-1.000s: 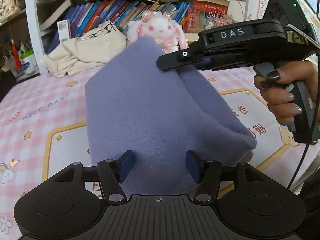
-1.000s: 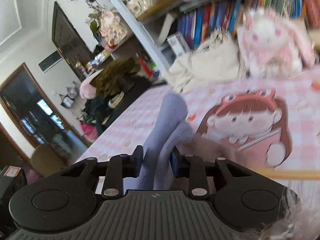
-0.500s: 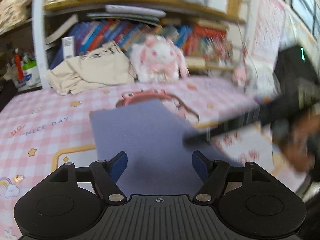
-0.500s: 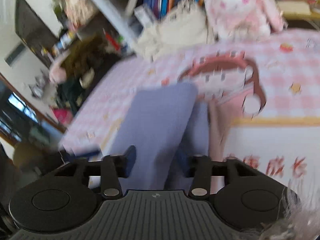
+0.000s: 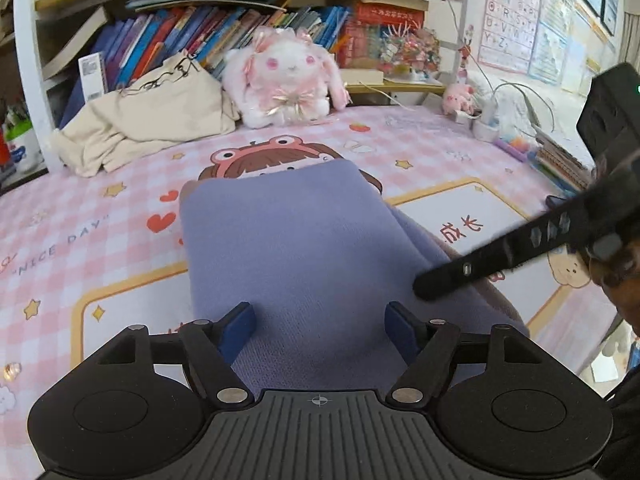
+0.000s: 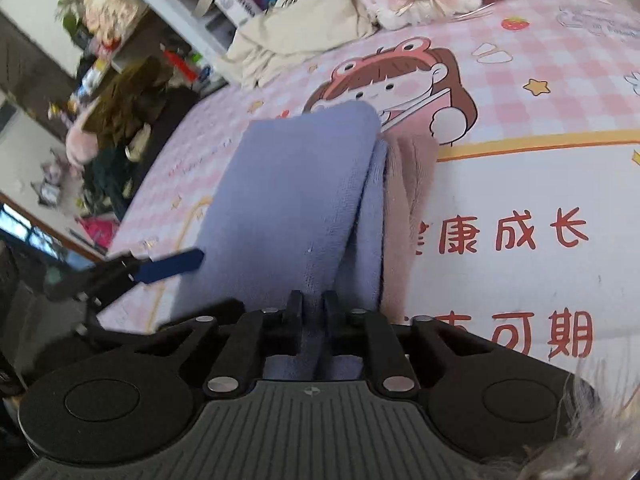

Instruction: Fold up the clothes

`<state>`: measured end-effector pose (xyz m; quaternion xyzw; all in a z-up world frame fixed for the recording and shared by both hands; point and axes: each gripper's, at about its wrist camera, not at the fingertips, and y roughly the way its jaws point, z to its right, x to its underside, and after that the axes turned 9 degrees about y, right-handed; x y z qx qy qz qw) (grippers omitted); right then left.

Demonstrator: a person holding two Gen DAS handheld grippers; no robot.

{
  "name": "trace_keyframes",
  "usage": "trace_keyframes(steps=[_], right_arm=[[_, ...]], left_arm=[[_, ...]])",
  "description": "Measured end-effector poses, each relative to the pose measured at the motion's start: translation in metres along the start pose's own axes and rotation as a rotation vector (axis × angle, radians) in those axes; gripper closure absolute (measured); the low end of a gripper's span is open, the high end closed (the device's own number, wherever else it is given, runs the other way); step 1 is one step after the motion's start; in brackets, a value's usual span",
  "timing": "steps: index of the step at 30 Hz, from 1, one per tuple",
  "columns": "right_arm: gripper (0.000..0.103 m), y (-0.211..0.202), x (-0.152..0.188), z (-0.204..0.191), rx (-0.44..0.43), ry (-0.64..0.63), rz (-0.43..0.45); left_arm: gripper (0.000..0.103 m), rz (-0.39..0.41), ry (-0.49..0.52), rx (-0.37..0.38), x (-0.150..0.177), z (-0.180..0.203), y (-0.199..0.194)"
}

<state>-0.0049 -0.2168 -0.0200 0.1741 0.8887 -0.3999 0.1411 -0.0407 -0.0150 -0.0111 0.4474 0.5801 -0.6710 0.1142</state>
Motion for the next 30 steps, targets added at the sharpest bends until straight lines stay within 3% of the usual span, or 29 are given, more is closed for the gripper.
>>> trace_keyframes(steps=[1, 3, 5, 6, 7, 10, 14, 20, 23, 24, 27, 30], right_arm=[[0.072, -0.002, -0.003, -0.001, -0.014, 0.017, 0.021], [0.065, -0.003, -0.009, -0.002, -0.035, 0.05, 0.061], [0.07, 0.008, -0.013, -0.004, -0.001, 0.053, 0.044], [0.089, 0.014, -0.015, -0.005, 0.019, 0.042, 0.023], [0.092, 0.014, -0.015, -0.01, 0.011, 0.019, 0.023], [0.092, -0.009, -0.01, -0.033, -0.041, -0.113, 0.108], [0.092, 0.011, -0.007, -0.018, 0.093, -0.058, 0.053], [0.09, 0.018, -0.006, -0.027, 0.146, -0.128, 0.049], [0.075, 0.005, -0.004, -0.027, 0.155, -0.101, 0.086], [0.056, -0.003, -0.004, -0.028, 0.158, -0.093, 0.112], [0.024, -0.02, -0.007, -0.022, 0.167, -0.04, 0.15], [0.023, -0.017, -0.009, -0.003, 0.197, 0.076, 0.066]], left_arm=[[0.029, 0.004, -0.004, 0.005, 0.001, -0.001, -0.001], [0.029, 0.009, -0.018, 0.018, 0.002, -0.004, -0.002], [0.029, 0.007, -0.025, 0.026, 0.002, -0.006, -0.001], [0.029, 0.004, -0.03, 0.029, 0.001, -0.007, 0.0], [0.028, 0.0, -0.034, 0.031, 0.0, -0.008, 0.0], [0.027, -0.006, -0.045, 0.039, 0.0, -0.01, 0.002], [0.026, 0.004, -0.047, 0.078, 0.001, -0.013, 0.003], [0.024, -0.013, 0.036, 0.058, -0.003, -0.005, 0.003], [0.019, -0.004, 0.001, 0.017, -0.009, -0.013, -0.008], [0.017, 0.008, -0.028, 0.0, -0.01, -0.019, -0.013], [0.01, 0.026, -0.143, -0.016, -0.009, -0.039, -0.025], [0.01, -0.027, -0.256, 0.006, -0.001, -0.06, -0.02]])
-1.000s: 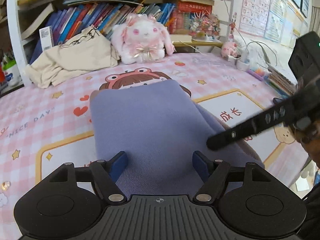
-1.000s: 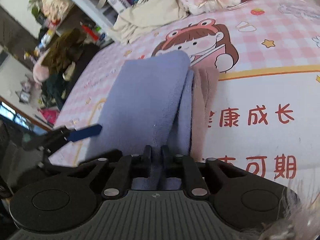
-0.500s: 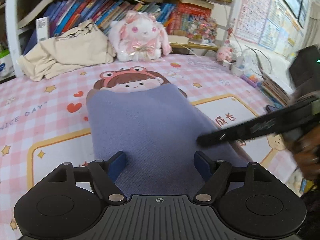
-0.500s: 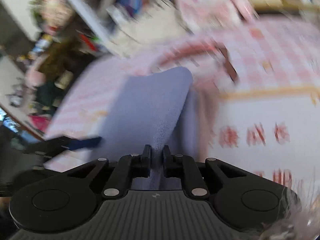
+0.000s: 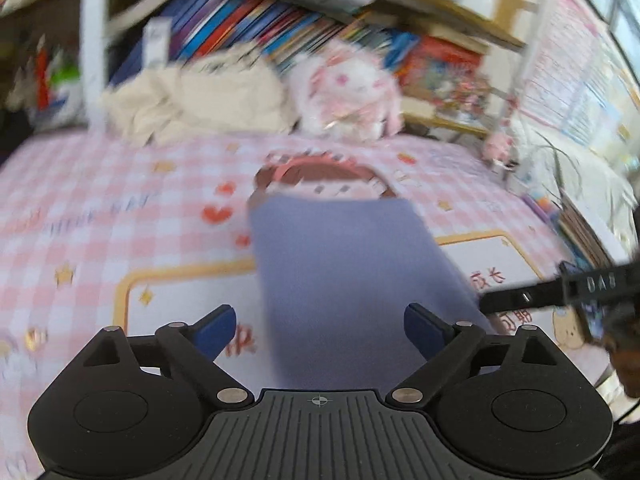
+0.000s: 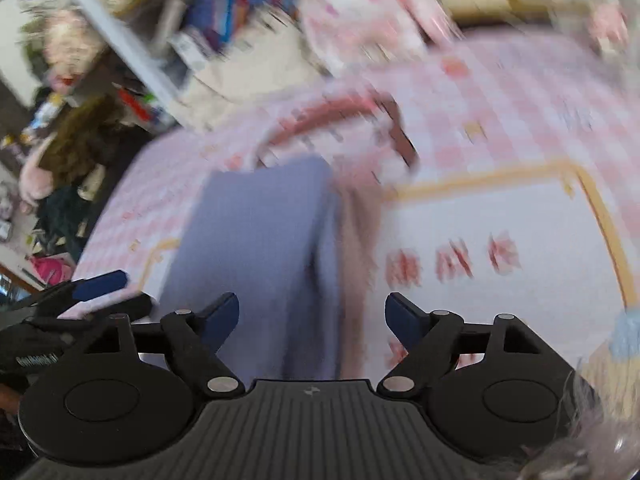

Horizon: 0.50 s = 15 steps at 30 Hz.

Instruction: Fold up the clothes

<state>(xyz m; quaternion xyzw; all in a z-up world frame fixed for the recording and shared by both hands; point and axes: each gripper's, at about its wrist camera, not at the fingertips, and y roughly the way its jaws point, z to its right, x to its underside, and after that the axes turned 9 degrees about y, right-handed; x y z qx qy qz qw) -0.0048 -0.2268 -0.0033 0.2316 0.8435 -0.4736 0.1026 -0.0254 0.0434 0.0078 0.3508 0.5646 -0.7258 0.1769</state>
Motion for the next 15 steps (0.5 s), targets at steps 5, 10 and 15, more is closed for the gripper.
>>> trace_keyframes(steps=[5, 10, 15], right_arm=[[0.023, 0.013, 0.008, 0.023, -0.044, 0.155, -0.088], [0.035, 0.016, 0.012, 0.022, -0.094, 0.2, -0.086], [0.057, 0.022, 0.013, 0.009, -0.061, 0.162, -0.069]], left_arm=[[0.01, -0.112, -0.251, 0.105, 0.01, -0.039, 0.023], [0.013, -0.129, -0.412, 0.219, 0.018, -0.056, 0.041], [0.032, -0.13, -0.389, 0.239, 0.01, -0.046, 0.048]])
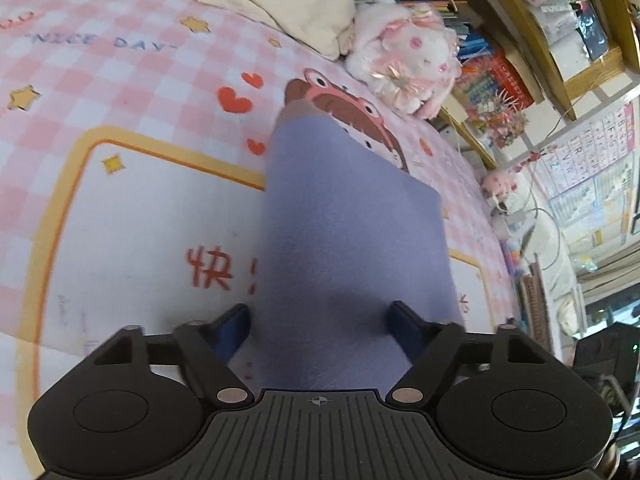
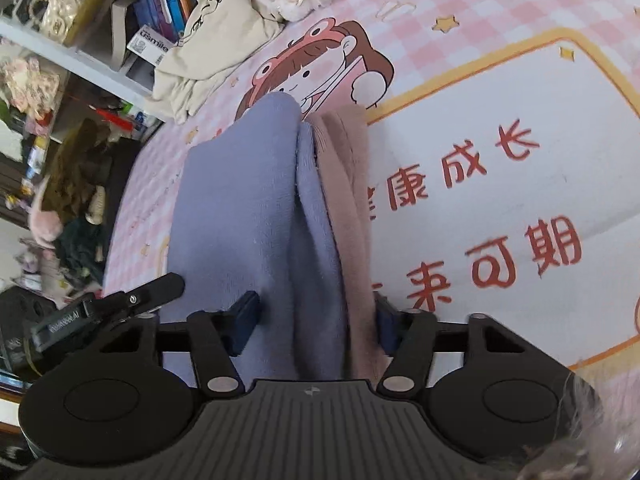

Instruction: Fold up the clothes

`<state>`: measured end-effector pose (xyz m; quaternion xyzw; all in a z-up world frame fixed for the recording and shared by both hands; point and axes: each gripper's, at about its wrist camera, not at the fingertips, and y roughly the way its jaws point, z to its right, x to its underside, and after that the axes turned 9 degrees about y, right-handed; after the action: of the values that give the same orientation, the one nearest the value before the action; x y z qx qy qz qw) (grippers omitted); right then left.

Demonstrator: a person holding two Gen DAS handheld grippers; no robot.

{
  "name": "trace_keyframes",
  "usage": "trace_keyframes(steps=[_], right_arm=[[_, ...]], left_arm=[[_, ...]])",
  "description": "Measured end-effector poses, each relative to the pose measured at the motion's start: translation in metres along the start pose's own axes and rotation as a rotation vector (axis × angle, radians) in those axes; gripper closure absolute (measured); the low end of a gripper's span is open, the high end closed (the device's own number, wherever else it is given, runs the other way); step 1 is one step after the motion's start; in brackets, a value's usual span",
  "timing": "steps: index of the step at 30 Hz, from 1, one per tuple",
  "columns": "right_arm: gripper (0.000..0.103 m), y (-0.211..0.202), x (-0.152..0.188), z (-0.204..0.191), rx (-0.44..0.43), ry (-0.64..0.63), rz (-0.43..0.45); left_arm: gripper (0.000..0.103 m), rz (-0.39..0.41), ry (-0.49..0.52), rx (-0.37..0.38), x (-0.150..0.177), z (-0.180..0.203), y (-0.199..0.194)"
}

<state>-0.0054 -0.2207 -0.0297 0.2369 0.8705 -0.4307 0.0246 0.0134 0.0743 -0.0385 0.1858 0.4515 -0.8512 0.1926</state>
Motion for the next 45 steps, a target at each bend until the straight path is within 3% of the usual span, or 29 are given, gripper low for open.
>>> trace_keyframes(steps=[4, 8, 10, 12, 16, 19, 22, 25, 29, 33, 45], right_arm=[[0.075, -0.009, 0.014, -0.025, 0.056, -0.197, 0.085], [0.078, -0.015, 0.029, -0.042, 0.103, -0.368, 0.142], [0.075, -0.01, 0.022, -0.033, 0.098, -0.298, 0.107], [0.062, -0.008, 0.013, -0.019, 0.065, -0.185, 0.075], [0.056, -0.004, 0.0, 0.001, 0.004, -0.006, 0.02], [0.052, 0.002, -0.004, 0.003, -0.019, 0.041, 0.001], [0.055, 0.005, -0.004, -0.005, -0.007, -0.002, 0.003], [0.066, 0.007, 0.0, -0.013, 0.021, -0.079, 0.016], [0.074, 0.001, 0.012, -0.03, 0.064, -0.225, 0.086], [0.075, -0.01, 0.022, -0.05, 0.09, -0.398, 0.165], [0.075, -0.019, 0.01, -0.06, 0.052, -0.438, 0.212]], left_arm=[[0.047, 0.011, 0.119, -0.068, 0.0, 0.023, -0.006], [0.047, 0.017, 0.212, -0.106, 0.0, 0.037, -0.012], [0.045, 0.002, 0.171, -0.082, -0.002, 0.027, -0.009], [0.042, -0.013, 0.125, -0.054, -0.004, 0.017, -0.007], [0.037, -0.048, 0.056, 0.001, -0.008, 0.003, -0.002], [0.032, -0.067, 0.002, 0.032, -0.009, -0.006, 0.005], [0.034, -0.065, 0.02, 0.045, -0.01, -0.002, 0.01], [0.04, -0.056, 0.055, 0.027, -0.008, 0.005, 0.011], [0.053, -0.008, 0.149, -0.005, -0.002, 0.018, 0.001], [0.054, 0.053, 0.224, -0.023, 0.001, 0.031, -0.011], [0.054, 0.114, 0.238, -0.023, -0.013, 0.035, -0.023]])
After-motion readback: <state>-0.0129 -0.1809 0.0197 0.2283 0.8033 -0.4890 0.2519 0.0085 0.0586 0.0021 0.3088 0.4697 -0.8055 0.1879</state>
